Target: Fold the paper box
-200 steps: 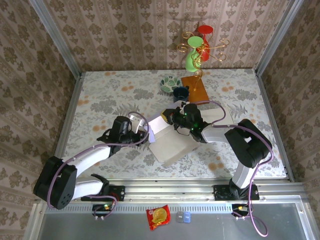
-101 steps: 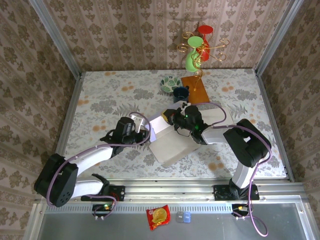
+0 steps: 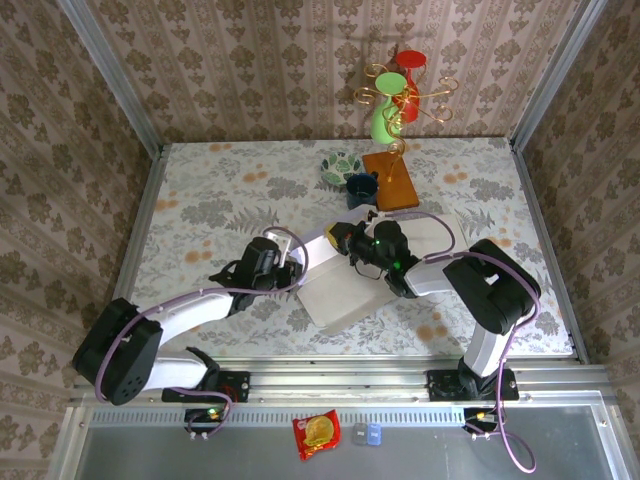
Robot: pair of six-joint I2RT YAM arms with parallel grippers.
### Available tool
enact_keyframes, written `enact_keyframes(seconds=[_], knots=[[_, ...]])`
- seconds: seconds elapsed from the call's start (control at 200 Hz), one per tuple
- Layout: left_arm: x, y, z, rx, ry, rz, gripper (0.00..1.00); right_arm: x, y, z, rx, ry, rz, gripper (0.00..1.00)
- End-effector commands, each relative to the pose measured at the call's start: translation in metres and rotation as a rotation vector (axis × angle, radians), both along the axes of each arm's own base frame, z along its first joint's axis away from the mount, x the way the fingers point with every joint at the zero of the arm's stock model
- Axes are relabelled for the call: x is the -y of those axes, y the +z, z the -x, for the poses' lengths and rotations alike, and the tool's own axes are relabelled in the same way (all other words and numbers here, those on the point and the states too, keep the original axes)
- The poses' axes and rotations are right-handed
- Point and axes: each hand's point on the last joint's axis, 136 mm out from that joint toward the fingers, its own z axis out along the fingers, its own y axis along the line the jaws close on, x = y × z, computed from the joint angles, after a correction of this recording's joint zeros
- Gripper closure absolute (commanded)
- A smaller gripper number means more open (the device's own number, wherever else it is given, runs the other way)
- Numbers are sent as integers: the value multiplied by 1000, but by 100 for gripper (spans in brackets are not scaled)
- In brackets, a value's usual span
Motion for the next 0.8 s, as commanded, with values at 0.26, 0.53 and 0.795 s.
enact_keyframes(seconds=[0.26,0.53,0.795], knots=[[10,7,-10,18,116,-31,74,5,-10,9,-15,-13,16,100],[16,6,-14,21,188,-47,75,3,-9,10,-24,-22,-8,100],[21,3,-17,25,242,-99,76,3,-5,13,-27,-24,-16,100]])
